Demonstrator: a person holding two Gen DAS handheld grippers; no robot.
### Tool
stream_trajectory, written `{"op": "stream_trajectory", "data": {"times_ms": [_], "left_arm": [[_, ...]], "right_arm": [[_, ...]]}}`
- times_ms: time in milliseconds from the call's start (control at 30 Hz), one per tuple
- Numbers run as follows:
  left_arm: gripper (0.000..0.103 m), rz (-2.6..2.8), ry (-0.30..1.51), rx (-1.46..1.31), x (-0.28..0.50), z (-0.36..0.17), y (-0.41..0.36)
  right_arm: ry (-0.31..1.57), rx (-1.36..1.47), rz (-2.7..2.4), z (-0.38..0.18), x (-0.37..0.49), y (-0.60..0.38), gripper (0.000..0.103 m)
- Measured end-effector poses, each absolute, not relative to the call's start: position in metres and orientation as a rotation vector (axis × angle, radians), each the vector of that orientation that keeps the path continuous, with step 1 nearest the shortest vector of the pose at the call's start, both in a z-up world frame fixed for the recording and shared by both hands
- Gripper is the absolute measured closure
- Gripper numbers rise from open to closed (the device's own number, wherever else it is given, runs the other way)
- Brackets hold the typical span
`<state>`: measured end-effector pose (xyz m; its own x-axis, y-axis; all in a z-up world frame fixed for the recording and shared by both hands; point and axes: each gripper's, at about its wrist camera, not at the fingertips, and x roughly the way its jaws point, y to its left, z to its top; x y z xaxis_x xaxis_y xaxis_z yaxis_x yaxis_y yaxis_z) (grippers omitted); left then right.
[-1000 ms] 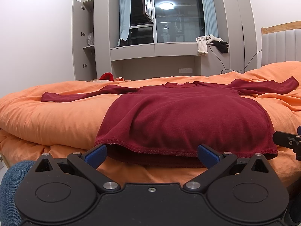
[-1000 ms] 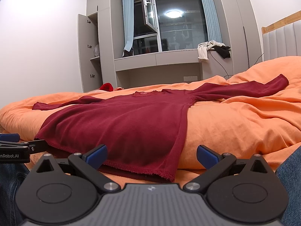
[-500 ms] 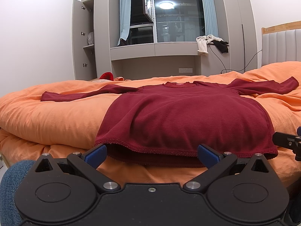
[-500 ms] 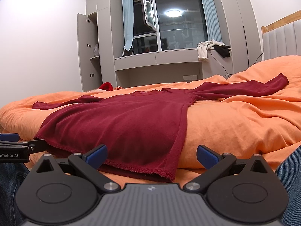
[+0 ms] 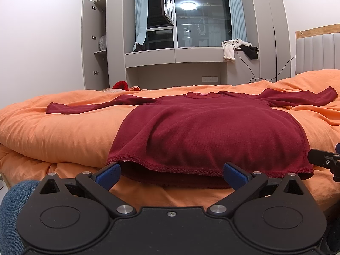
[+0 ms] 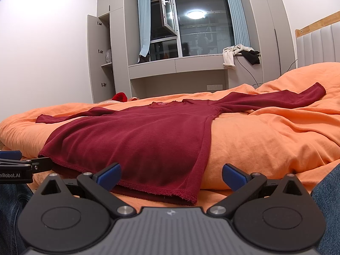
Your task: Fold small clothes
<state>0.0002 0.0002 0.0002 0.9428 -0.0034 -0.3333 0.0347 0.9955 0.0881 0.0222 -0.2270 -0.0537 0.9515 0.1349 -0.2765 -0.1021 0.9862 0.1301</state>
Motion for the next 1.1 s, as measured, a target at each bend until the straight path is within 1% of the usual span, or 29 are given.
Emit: {"op": "stream_trajectory", "data": {"times_ms": [767,933,1100], "left_arm": [[0.001,-0.022,0.355,0.101,0.002,-0.001,-0.004],[0.001,-0.029,0.374,0.105,0.006,-0.003,-0.005],[0.001,-0.019,0.407,0.121,0.009,-0.005,-0.011]], "right_arm": [[0.306,0.124,0.114,-0.062,0.025,-0.231,0.000],[0.331,0.133,0.107,-0.058,0.026,-0.232,0.000],[0.404,0.162,0.087,-0.056,0.031,-0.235,0.000]]}}
